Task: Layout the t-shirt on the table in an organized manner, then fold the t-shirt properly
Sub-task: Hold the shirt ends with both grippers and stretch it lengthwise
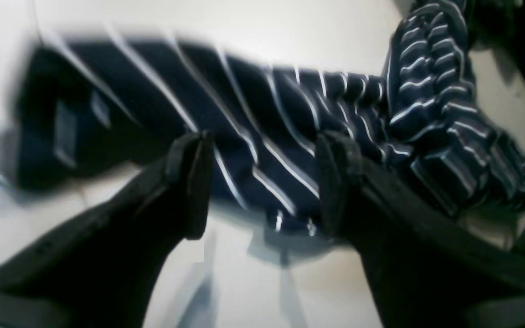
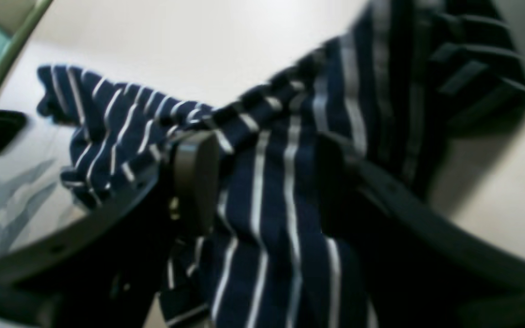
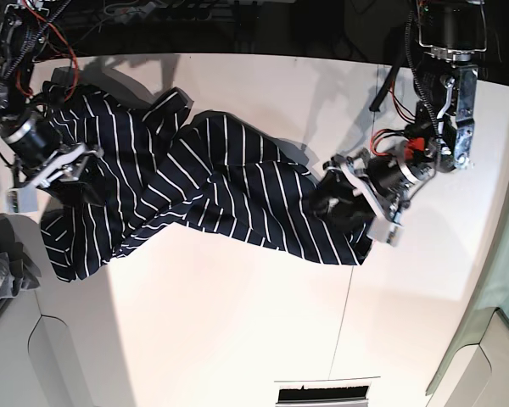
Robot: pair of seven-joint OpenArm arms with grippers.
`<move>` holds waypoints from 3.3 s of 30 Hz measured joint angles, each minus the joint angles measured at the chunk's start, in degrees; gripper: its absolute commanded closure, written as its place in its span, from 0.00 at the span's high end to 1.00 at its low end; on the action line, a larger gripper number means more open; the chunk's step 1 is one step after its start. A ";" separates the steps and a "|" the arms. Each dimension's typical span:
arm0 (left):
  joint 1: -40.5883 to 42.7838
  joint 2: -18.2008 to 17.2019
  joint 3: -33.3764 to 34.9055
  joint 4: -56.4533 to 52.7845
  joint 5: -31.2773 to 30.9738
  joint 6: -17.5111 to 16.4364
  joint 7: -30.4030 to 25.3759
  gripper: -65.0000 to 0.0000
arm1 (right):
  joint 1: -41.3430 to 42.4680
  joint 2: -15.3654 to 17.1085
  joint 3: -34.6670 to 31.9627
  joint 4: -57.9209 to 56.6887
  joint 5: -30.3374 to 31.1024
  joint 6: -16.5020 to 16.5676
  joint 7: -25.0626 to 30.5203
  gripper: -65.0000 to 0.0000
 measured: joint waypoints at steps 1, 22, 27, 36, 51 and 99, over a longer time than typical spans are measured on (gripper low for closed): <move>0.00 0.28 0.00 -2.03 0.96 -0.02 -1.29 0.59 | 0.00 0.00 -1.55 0.00 -1.53 -0.48 0.39 0.49; -5.07 5.51 -0.31 -13.14 9.73 4.31 -4.57 0.19 | -0.02 0.02 -8.57 0.00 -6.95 -1.03 0.35 0.18; -4.26 4.44 -0.24 -6.62 8.61 -0.85 7.82 0.00 | -0.02 0.20 -8.57 0.00 -10.88 -1.03 0.63 0.18; -3.43 -7.41 -0.22 17.70 3.04 -0.22 16.65 0.00 | -0.15 2.12 -8.59 0.00 -13.29 -1.03 1.25 0.18; -2.82 -15.67 -0.11 19.43 13.90 9.90 18.25 0.06 | -0.15 3.98 -8.55 0.00 -14.14 -1.27 3.80 0.18; 4.13 -15.34 -0.09 11.56 8.39 5.77 7.54 0.55 | 26.47 2.12 -18.36 -40.15 -14.14 -10.05 13.38 0.48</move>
